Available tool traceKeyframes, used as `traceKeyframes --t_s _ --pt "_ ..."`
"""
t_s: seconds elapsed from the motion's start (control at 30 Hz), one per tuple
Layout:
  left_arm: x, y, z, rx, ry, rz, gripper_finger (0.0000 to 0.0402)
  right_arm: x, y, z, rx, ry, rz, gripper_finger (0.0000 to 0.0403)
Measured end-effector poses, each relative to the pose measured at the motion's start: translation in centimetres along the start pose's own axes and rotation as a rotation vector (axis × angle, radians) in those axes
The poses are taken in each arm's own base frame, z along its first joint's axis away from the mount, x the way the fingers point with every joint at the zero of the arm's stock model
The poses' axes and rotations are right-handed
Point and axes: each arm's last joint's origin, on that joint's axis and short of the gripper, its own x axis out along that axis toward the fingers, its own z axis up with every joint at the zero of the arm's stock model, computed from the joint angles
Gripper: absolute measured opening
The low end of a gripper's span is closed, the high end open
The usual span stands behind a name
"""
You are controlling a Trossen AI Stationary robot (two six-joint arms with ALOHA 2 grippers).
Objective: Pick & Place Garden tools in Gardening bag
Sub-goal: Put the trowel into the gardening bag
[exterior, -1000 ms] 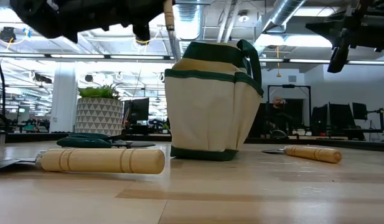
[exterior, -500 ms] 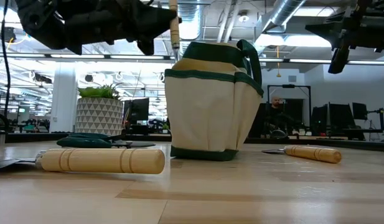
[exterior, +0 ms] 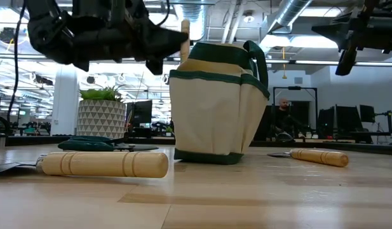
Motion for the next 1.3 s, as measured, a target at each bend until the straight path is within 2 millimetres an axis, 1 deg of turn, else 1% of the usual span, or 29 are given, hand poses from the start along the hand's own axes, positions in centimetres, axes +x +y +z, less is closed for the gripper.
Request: traceKeyframes --t_s 0.13,0.27,0.37,0.5,0.63,0.9,1.03,1.17,1.3 --pt "0.2 0.2 -1.1 -0.029 0.038 0.017 0.0008 0.0 0.0 0.0 0.000 -0.005 -0.010 0.0005" --pt "0.4 0.3 -1.6 -0.030 0.028 0.023 0.0008 0.0 0.0 0.0 0.000 -0.006 -0.012 0.0005" --pt "0.5 0.3 -2.5 -0.051 0.062 0.046 0.0011 0.0 -0.1 0.0 0.000 -0.008 -0.017 0.0005" --pt "0.7 0.4 -3.6 -0.081 0.097 0.065 0.0027 0.0 -0.1 0.0 0.000 -0.008 -0.018 0.0005" --pt "0.8 0.2 -4.0 -0.106 0.105 0.062 0.0045 0.0 -0.1 0.1 0.000 -0.017 -0.039 0.0005" --pt "0.8 0.0 -4.1 -0.113 0.118 0.055 0.0059 0.0 -0.2 0.1 0.000 -0.038 -0.085 0.0005" --pt "0.7 -0.1 -3.8 -0.105 0.109 0.042 0.0079 0.0 -0.2 0.1 0.001 -0.038 -0.085 0.0005" --pt "0.3 -0.3 -2.9 -0.102 0.081 0.015 0.0115 0.0 -0.2 0.2 0.003 -0.041 -0.083 0.0005" --pt "-0.7 -0.5 -1.9 -0.107 0.072 0.030 0.0168 0.0 -0.2 0.1 0.003 -0.040 -0.083 0.0005"
